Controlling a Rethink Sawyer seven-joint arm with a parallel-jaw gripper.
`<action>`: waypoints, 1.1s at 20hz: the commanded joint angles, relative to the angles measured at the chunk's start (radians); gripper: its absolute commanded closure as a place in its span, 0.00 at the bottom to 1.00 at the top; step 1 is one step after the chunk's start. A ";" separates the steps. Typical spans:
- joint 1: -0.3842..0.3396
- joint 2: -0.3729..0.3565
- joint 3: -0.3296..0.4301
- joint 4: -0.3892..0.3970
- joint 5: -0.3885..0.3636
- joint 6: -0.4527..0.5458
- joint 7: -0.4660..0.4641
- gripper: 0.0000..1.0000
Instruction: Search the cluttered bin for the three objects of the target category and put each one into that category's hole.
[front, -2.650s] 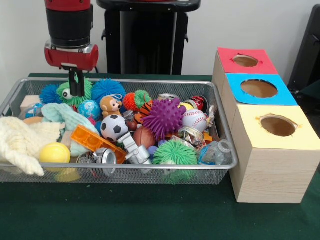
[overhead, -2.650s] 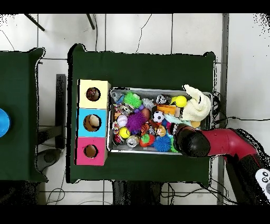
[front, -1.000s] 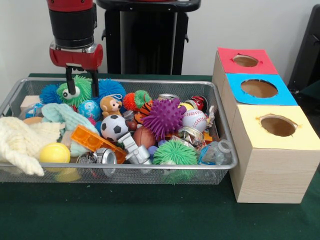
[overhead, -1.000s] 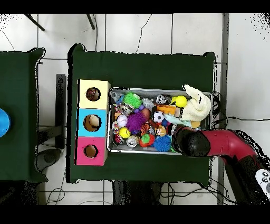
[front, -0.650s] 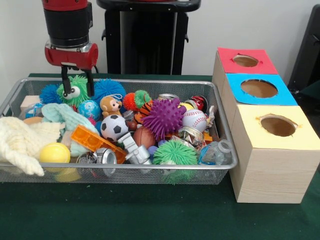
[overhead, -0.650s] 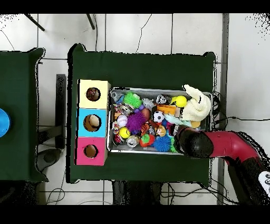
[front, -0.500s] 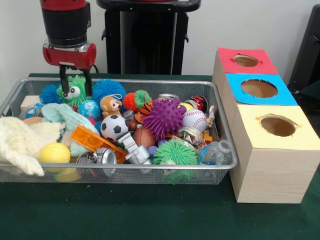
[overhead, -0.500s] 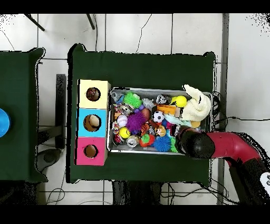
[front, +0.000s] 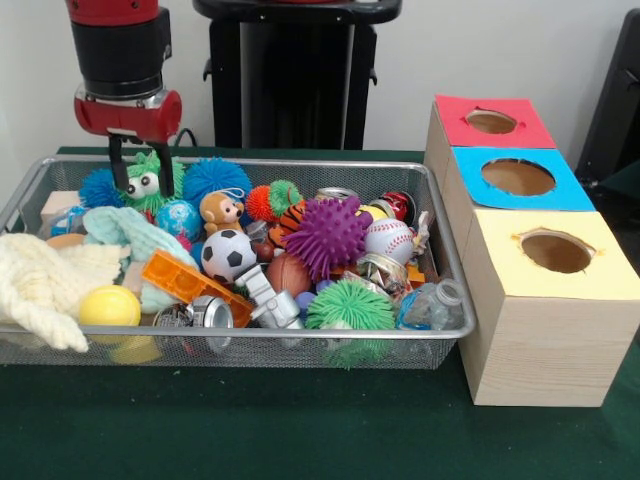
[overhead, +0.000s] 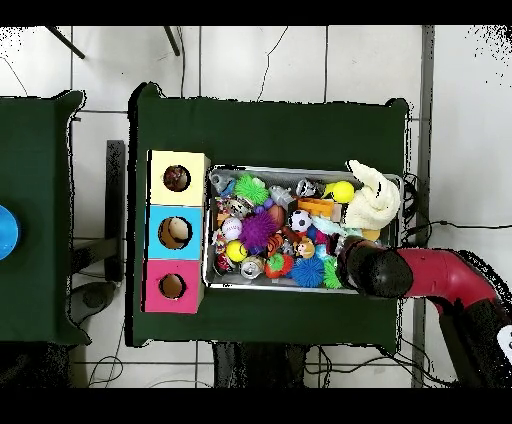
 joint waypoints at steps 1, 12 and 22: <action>0.044 0.118 -0.008 -0.111 -0.089 0.027 -0.152 0.00; 0.080 0.158 -0.034 -0.171 -0.060 0.081 -0.120 0.00; 0.046 0.110 0.006 -0.201 0.010 0.204 -0.205 0.00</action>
